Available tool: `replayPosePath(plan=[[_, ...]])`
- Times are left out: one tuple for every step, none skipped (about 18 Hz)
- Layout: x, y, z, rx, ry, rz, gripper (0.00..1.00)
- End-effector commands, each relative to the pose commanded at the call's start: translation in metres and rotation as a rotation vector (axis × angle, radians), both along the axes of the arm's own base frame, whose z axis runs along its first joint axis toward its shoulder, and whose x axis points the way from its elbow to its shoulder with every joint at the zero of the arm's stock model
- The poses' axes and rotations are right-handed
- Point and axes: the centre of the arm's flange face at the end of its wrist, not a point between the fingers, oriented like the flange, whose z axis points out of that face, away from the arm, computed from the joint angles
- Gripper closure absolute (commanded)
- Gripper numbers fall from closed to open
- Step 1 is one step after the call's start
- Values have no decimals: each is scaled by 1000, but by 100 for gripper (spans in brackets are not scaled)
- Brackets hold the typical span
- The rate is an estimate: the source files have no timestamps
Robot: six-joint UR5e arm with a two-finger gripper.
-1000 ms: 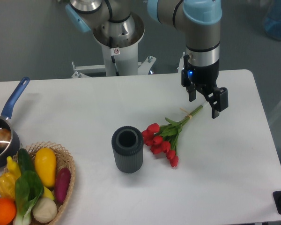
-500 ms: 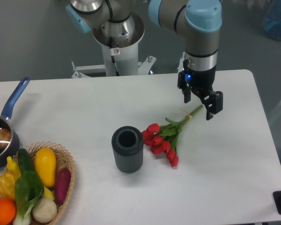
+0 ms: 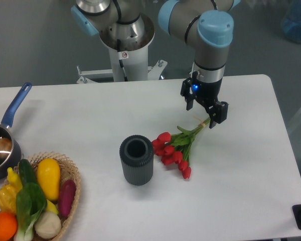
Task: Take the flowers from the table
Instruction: 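Move the open gripper down and over the tulip stems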
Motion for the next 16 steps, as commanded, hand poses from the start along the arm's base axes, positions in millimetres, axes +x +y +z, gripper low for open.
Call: replayPosePath(plan=[[-2,-5,-5,-1,-9,7,0],[-5,-5,-11,-5,-21,11,0],[-7,-6,-17,-10,-32,12,0],[-8,-4,-25,-16,-47,15,0],[-10,-4,-30,-19,-55,17,0],[-11,-5,-29,-18,-53,18,0],[-12,-4,-30,-21,-55,18,0],[-13,-3,-28,-20,-49,17,0],[-14,-1,-26,-18,-43,14,0],[-19,1,-26,-18,-41,12,0],[-24,4,-34,-25,-52,8,0],[-25,5,-40,-29,-61,5,0],[-26,5,-41,-29,-62,3,0],[-28,4,-43,-29,-65,2,0],[-29,5,-45,-30,-67,2,0],[-30,5,-46,-30,-69,2,0]])
